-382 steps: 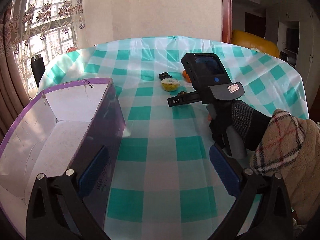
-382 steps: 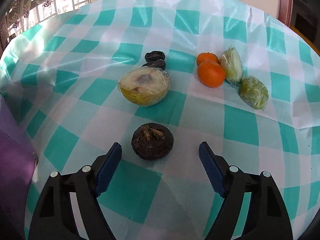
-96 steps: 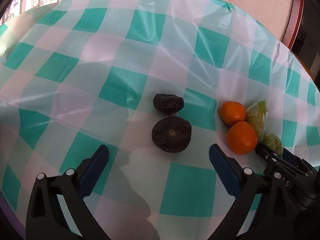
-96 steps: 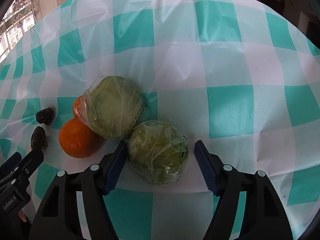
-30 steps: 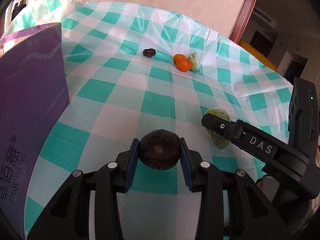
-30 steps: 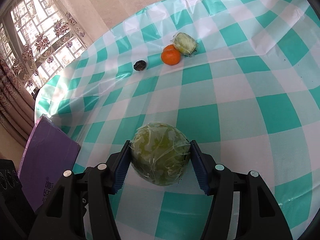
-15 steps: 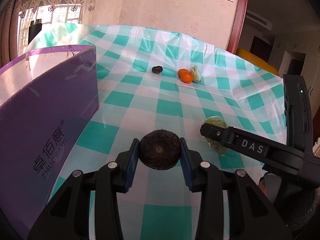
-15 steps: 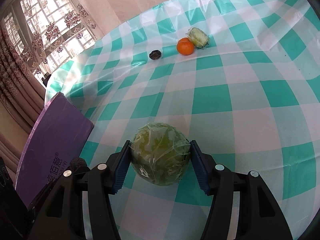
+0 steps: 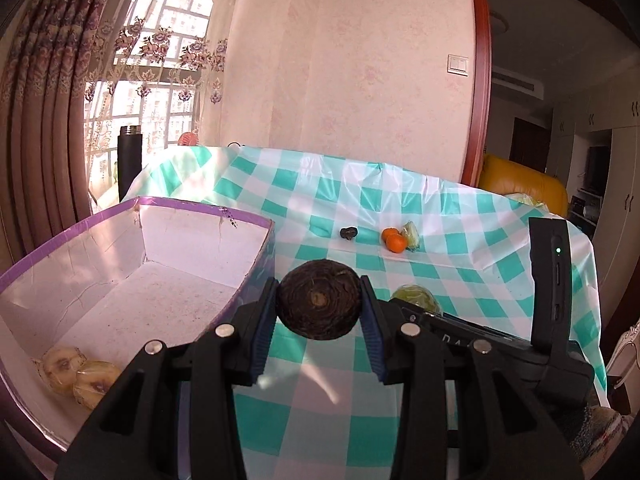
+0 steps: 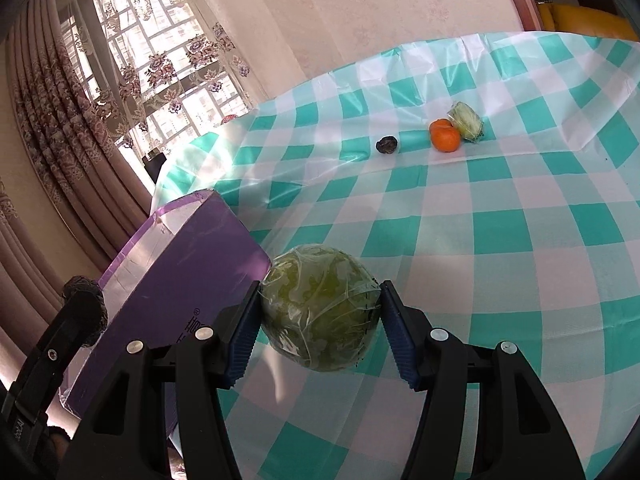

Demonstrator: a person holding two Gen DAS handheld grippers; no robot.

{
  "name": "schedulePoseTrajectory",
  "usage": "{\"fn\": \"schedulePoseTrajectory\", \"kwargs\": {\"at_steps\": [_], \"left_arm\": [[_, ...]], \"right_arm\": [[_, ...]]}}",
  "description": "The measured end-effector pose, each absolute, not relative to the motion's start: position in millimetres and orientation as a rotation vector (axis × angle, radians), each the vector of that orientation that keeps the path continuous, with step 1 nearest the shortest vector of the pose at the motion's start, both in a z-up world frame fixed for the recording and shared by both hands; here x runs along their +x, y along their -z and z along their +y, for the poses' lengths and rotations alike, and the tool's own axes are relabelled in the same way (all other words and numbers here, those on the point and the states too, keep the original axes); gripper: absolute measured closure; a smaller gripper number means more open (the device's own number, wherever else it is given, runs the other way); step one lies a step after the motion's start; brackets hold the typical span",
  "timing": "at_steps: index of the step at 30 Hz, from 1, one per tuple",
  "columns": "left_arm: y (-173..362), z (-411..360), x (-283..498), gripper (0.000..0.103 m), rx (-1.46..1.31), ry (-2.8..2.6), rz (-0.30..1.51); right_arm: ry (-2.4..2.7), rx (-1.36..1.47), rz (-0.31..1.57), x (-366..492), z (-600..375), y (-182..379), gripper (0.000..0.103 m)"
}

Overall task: Organize fruits
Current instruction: 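Carry the dark fruit and cabbage in both tools over the box, then open the left tool dropping the dark fruit while the right tool releases the cabbage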

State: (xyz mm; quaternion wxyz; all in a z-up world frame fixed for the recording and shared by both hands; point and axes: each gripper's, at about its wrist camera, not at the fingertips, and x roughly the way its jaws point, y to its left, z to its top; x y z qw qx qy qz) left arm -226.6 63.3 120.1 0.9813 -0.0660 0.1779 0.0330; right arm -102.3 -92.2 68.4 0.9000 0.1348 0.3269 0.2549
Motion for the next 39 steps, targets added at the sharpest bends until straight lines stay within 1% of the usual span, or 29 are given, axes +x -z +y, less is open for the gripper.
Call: {"fn": "schedulePoseTrajectory", "kwargs": {"at_steps": [7,12,18,23,27,30,39], "left_arm": [[-140,104,-256,0.063,-0.140,-0.175,0.321],[-145,142,-268,0.063,-0.187,-0.266,0.307],[-135,184,-279,0.063,-0.258,-0.345,0.345],[-120,209,-292,0.063,-0.277,-0.404,0.377],[-109,226,-296,0.063,-0.303,-0.432,0.417],[-103,236,-297,0.063,-0.316,-0.442,0.443],[-91,241,-291,0.063,-0.223,-0.529,0.511]], "right_arm": [[-0.623,0.179,0.628,-121,-49,-93,0.046],[-0.698,0.099,0.576,-136,-16,-111,0.046],[-0.760,0.038,0.553,-146,16,-119,0.046],[-0.798,-0.010,0.570,-146,44,-119,0.046],[-0.810,-0.077,0.595,-148,70,-113,0.046],[-0.784,-0.166,0.574,-151,85,-113,0.046],[-0.766,-0.388,0.587,-150,135,-108,0.046]]}}
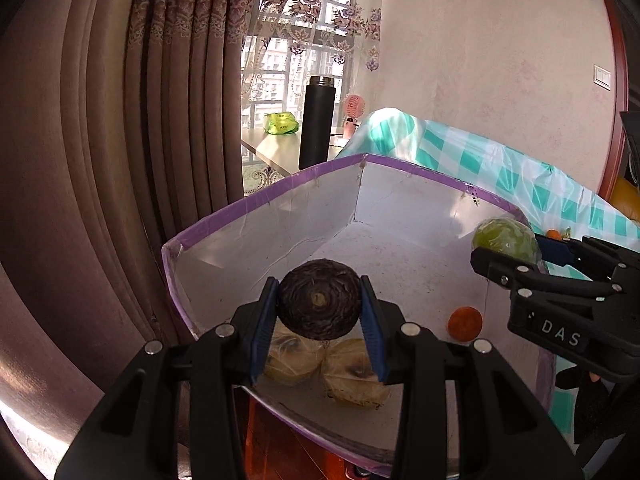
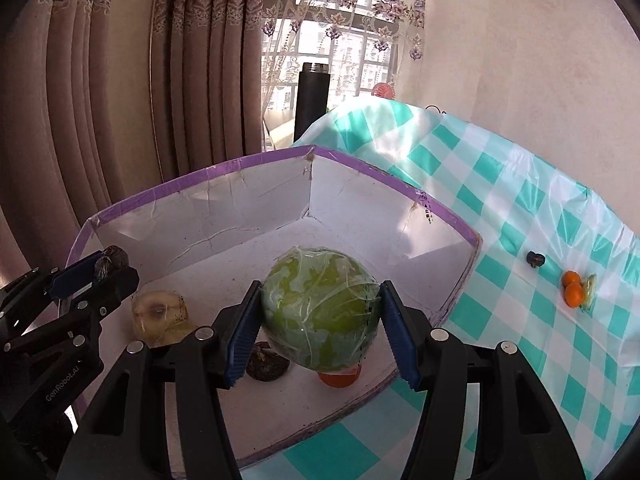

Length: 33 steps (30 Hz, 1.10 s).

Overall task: Organize fruits
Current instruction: 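Open the left tool dropping the dark fruit while the right tool releases the cabbage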

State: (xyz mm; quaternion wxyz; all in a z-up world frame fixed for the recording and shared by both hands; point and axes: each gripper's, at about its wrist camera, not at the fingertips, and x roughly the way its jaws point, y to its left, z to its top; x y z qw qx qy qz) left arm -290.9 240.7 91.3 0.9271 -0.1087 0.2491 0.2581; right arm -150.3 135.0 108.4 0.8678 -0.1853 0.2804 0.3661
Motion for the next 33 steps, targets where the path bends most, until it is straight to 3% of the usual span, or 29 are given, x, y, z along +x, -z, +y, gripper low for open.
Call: {"fn": "schedulePoseTrajectory", "kwargs": {"at_steps": [8,18,20,22,25,33], "left_arm": [[-85,226,-276,0.063,-0.039,-0.578,0.610],[-83,231,-268,0.061,-0.028,-0.561,0.712],[-83,231,-267,0.052,-0.040,-0.538,0.714],[-83,228,-267,0.031,-0.044,-0.511,0.712],[-87,229,-271,0.010,-0.034,-0.585,0.679],[-90,228,-276,0.006,-0.045,-0.573,0.657]], "right_arm": [[-0.668,-0.648,0.642,-148,167,-77,0.046],[-0.643,-0.730,0.665,-145,172,-72,0.044],[-0.641,-0.730,0.659,-145,171,-72,0.035],[-0.645,-0.727,0.655,-145,171,-72,0.032],[-0.655,-0.711,0.648,-145,169,-74,0.031],[-0.667,-0.657,0.610,-148,165,-76,0.030]]}}
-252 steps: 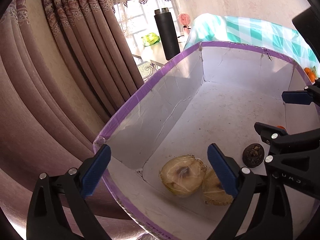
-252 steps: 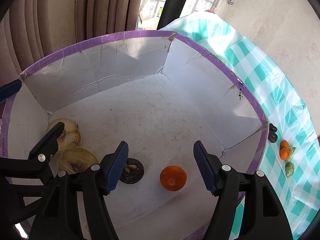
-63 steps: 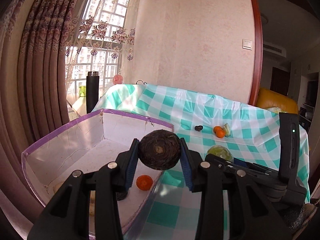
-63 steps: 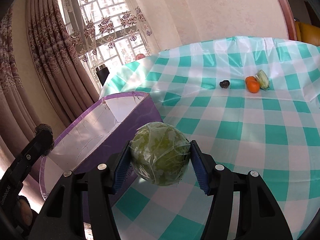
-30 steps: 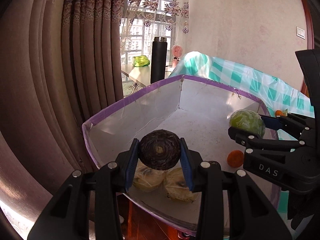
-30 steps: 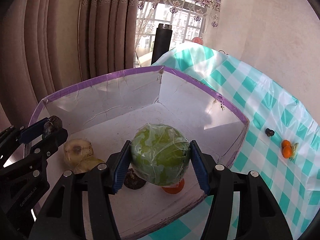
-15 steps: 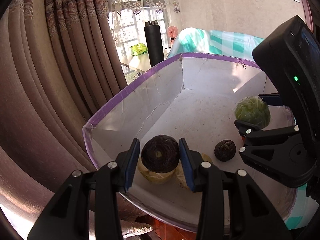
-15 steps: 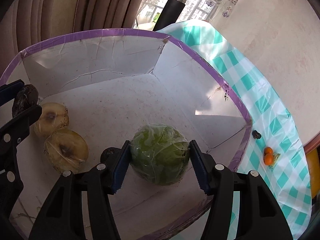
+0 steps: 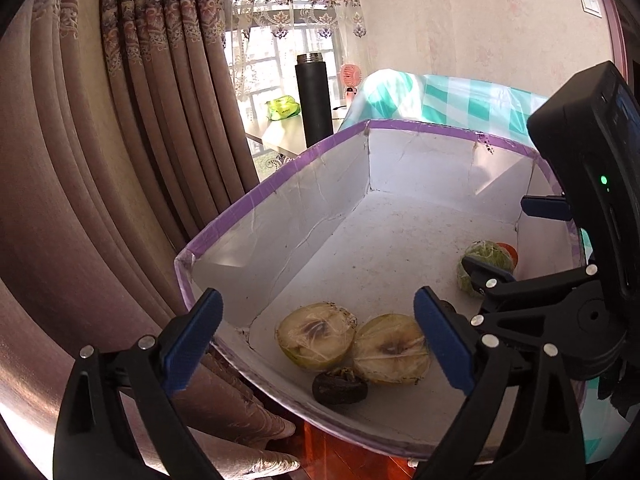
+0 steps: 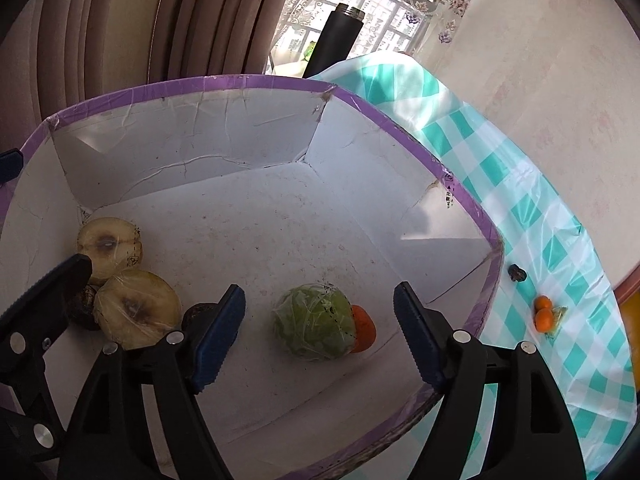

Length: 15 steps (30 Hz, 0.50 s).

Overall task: Organize fruits
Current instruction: 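Open the left tool dropping the dark fruit while the right tool releases the cabbage, then withdraw both open tools from the box back toward the table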

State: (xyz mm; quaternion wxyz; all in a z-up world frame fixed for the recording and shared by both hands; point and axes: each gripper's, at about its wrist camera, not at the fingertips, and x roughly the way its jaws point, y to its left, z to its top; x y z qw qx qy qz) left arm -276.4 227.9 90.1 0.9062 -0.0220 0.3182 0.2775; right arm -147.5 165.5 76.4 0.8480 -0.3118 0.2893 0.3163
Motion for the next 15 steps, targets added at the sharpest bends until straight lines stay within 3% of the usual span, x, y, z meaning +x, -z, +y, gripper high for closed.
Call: {"fn": "schedulePoseTrajectory", "kwargs": {"at_steps": [3,15], "left_arm": [[-95,228,-280,0.006,-0.049,-0.582,0.627],[-157,190,-307,0.002,-0.082,-0.513,0.331]], "right_arm": [[-0.650,-0.634,0.570,-150,163,-79,0.016],[-0.645,-0.277,0.385,-140,90,-128,0.015]]}}
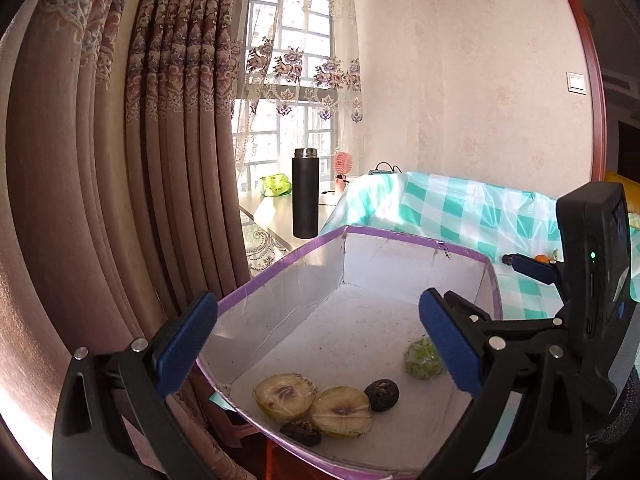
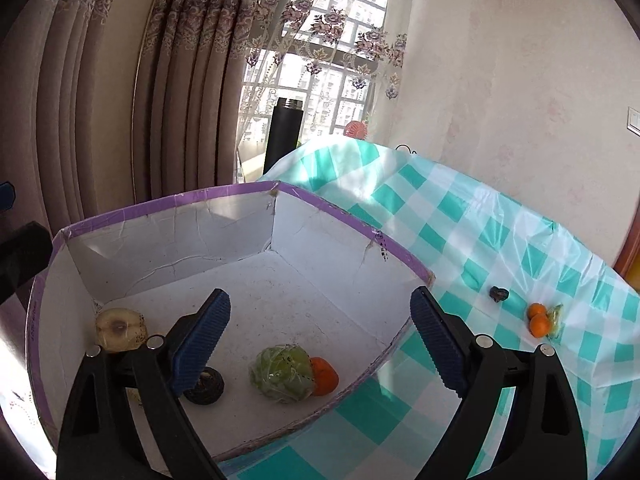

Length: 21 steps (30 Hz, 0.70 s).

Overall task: Organize fruits
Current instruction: 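Withdraw both open tools from the box back toward the table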

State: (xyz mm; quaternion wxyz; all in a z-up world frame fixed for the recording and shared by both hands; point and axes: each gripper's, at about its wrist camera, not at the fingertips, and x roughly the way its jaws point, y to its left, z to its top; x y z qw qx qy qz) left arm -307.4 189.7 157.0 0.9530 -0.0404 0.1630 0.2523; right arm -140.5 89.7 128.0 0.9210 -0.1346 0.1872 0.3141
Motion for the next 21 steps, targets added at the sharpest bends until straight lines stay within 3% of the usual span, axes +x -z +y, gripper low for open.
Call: {"fn": "schedulePoseTrajectory", "kwargs": {"at_steps": [9,21], "left_arm": [[-170,81,-263,0.002,0.081,-0.202,0.303],[-96,12,-122,0.002,-0.182,0.114,0.609]], "right_arm": [[-0.416,-0.031,0.491,-79,-26,-114,0.015],[-0.083,0.190,0.636,-11,-157,-53,0.015]]}}
